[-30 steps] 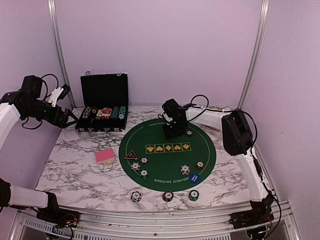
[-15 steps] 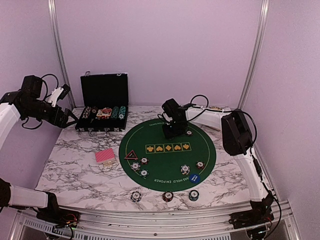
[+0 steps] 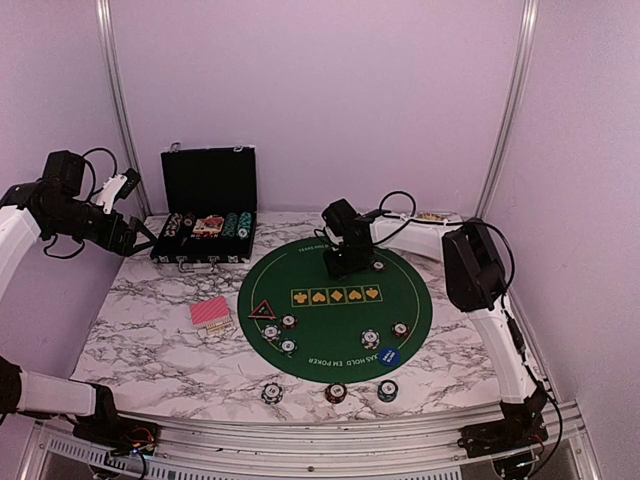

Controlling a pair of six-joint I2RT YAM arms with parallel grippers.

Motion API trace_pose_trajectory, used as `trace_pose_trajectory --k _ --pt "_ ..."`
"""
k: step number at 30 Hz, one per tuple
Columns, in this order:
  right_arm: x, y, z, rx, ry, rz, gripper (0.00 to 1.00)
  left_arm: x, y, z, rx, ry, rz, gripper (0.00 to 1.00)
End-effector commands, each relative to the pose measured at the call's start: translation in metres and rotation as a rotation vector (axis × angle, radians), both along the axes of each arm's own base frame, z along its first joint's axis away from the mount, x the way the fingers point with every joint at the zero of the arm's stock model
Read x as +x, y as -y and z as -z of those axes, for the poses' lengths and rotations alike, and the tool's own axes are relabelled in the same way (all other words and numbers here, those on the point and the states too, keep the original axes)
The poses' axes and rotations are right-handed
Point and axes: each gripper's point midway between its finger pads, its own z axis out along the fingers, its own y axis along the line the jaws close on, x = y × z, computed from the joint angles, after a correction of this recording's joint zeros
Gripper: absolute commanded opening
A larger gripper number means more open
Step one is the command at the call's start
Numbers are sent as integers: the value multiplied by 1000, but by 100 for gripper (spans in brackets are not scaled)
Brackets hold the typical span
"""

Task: Distribute texas hold em gaming equipment

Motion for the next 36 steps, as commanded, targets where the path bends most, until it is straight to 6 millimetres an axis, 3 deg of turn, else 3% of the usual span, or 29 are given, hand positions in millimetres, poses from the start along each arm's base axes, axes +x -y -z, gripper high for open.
trace_pose_trajectory --k 1,4,8,14,20,27,33,36 --pt "-7 0 -27 2 55 17 48 -8 4 -9 -15 1 10 99" --pt "-14 1 -39 16 70 21 48 -8 4 -9 -19 0 10 99" --pt "-40 -6 -53 31 77 -14 49 -9 4 -9 -18 1 12 99" --pt "-98 -4 -81 58 80 -61 51 -9 2 -7 -4 -1 9 99" --pt "-171 19 -102 79 47 -99 59 -8 4 -5 -13 -9 14 99" --pt "-275 59 -88 49 -141 -175 66 -9 7 -1 -22 -21 35 99" --pt "-330 76 -76 33 -253 -199 80 -8 8 6 -27 -43 41 99" --pt "-344 76 -66 52 -289 -201 84 -8 8 8 -24 -48 39 99"
